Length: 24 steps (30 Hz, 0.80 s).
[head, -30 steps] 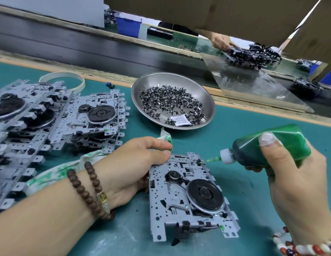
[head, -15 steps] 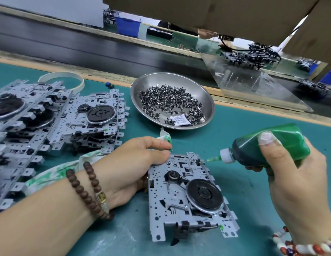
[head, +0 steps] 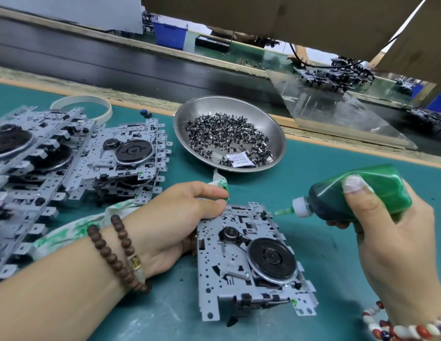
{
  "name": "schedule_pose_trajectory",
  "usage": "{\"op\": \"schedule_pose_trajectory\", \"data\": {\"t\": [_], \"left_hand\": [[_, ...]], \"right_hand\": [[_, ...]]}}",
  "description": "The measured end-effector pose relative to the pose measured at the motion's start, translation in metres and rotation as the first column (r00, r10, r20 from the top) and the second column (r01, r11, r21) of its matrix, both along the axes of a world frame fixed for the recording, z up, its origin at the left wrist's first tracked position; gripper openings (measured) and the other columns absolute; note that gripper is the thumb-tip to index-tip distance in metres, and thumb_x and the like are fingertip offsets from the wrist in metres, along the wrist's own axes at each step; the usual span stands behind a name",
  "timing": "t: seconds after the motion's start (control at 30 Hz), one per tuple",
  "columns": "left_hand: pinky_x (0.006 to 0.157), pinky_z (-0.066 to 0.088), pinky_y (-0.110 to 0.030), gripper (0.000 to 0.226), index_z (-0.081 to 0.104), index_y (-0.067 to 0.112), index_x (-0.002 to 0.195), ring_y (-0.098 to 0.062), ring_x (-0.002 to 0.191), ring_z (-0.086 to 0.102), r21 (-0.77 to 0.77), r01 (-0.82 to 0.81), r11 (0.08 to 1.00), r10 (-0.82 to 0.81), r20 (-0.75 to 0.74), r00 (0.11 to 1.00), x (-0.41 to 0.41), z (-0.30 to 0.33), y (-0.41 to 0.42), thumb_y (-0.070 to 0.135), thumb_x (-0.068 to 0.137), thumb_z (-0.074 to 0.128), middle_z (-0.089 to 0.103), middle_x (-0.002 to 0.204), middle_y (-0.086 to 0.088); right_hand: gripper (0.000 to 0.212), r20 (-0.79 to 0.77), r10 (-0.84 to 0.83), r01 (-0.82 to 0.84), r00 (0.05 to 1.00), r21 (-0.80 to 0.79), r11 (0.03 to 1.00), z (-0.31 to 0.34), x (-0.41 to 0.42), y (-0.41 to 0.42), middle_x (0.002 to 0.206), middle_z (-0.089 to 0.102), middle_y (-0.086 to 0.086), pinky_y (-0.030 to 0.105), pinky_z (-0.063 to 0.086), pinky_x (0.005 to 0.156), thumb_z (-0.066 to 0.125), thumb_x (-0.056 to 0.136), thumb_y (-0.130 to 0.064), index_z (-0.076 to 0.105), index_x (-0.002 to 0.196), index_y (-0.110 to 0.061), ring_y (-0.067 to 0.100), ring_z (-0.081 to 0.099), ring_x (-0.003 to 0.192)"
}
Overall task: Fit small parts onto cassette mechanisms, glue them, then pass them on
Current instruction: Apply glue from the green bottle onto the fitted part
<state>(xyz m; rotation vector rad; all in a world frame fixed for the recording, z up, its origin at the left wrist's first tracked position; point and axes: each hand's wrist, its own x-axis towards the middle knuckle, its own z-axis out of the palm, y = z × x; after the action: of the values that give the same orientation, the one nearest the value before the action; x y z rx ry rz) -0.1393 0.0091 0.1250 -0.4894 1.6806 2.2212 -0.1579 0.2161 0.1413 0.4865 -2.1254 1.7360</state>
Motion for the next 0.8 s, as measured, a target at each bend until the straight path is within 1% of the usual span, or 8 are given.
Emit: {"op": "schedule_pose_trajectory", "data": {"t": [0.1,0.33,0.4,0.47,0.53,0.67,0.73,0.8], "left_hand": [[0.075,0.051,-0.039,0.014,0.061,0.008,0.099,-0.025,0.070,0.059,0.002,-0.002,1.000,0.002,0.001,1.000,-0.0001,0.0000,0.0001,0.002,0.089,0.053,0.065,0.093,-0.020],[0.072,0.053,-0.037,0.014,0.061,0.009,0.099,-0.024,0.070,0.061,0.003,0.000,1.000,0.000,0.005,1.000,-0.0005,-0.0004,-0.0005,0.002,0.089,0.053,0.066,0.095,-0.020],[0.074,0.052,-0.038,0.014,0.061,0.009,0.099,-0.024,0.071,0.061,0.004,0.001,1.000,-0.002,0.007,1.000,-0.0004,-0.0003,-0.0006,0.002,0.089,0.053,0.066,0.094,-0.020],[0.074,0.052,-0.037,0.014,0.061,0.009,0.099,-0.025,0.072,0.061,0.002,0.004,1.000,-0.004,0.007,1.000,-0.0004,-0.0003,-0.0004,0.002,0.089,0.053,0.066,0.094,-0.020],[0.073,0.052,-0.036,0.014,0.062,0.009,0.099,-0.025,0.073,0.060,0.001,0.004,1.000,-0.004,0.008,1.000,-0.0006,-0.0004,-0.0003,0.003,0.089,0.053,0.066,0.093,-0.019],[0.070,0.052,-0.035,0.014,0.061,0.009,0.099,-0.025,0.073,0.060,-0.002,0.013,1.000,-0.013,0.007,1.000,-0.0001,-0.0005,-0.0007,0.003,0.089,0.053,0.066,0.092,-0.019],[0.072,0.052,-0.037,0.014,0.061,0.009,0.098,-0.026,0.075,0.059,-0.004,0.012,1.000,-0.012,0.005,1.000,0.0001,-0.0007,-0.0008,0.002,0.089,0.053,0.066,0.093,-0.020],[0.079,0.050,-0.041,0.014,0.061,0.009,0.098,-0.027,0.076,0.059,-0.005,0.007,1.000,-0.007,0.001,1.000,0.0000,-0.0009,-0.0005,0.002,0.089,0.053,0.066,0.093,-0.021]], "right_hand": [[0.044,0.002,-0.001,0.001,1.000,-0.003,1.000,-0.0002,0.0000,-0.0007,0.069,0.067,0.012,0.019,0.045,0.049,0.064,0.069,-0.067,0.066,0.079,-0.024,0.023,0.059,0.053],[0.047,-0.001,-0.014,0.014,1.000,0.001,1.000,-0.0009,0.0001,0.0001,0.069,0.067,0.016,0.019,0.045,0.049,0.064,0.068,-0.067,0.065,0.079,-0.022,0.027,0.059,0.055],[0.044,-0.002,-0.010,0.010,1.000,-0.006,1.000,-0.0003,0.0004,-0.0006,0.069,0.067,0.013,0.018,0.045,0.049,0.064,0.068,-0.067,0.066,0.079,-0.024,0.023,0.059,0.054],[0.041,-0.013,-0.008,0.008,1.000,-0.007,1.000,0.0003,0.0009,-0.0013,0.067,0.068,0.005,0.016,0.045,0.049,0.063,0.069,-0.066,0.065,0.077,-0.026,0.015,0.058,0.053],[0.040,-0.024,-0.005,0.005,1.000,-0.003,1.000,0.0009,0.0014,-0.0020,0.065,0.069,-0.001,0.015,0.044,0.049,0.062,0.072,-0.063,0.063,0.076,-0.023,0.011,0.057,0.052],[0.040,-0.036,0.000,0.001,0.999,0.007,1.000,0.0014,0.0025,-0.0030,0.067,0.070,-0.002,0.015,0.044,0.049,0.061,0.074,-0.061,0.061,0.076,-0.021,0.010,0.058,0.052],[0.039,-0.048,-0.001,0.001,0.999,0.013,1.000,0.0011,0.0021,-0.0033,0.066,0.070,-0.004,0.014,0.044,0.049,0.061,0.076,-0.057,0.059,0.079,-0.018,0.008,0.057,0.051],[0.043,-0.054,0.011,-0.010,0.998,0.020,1.000,0.0003,0.0014,-0.0032,0.067,0.071,-0.002,0.014,0.043,0.049,0.060,0.080,-0.051,0.058,0.082,-0.009,0.009,0.057,0.052]]}}
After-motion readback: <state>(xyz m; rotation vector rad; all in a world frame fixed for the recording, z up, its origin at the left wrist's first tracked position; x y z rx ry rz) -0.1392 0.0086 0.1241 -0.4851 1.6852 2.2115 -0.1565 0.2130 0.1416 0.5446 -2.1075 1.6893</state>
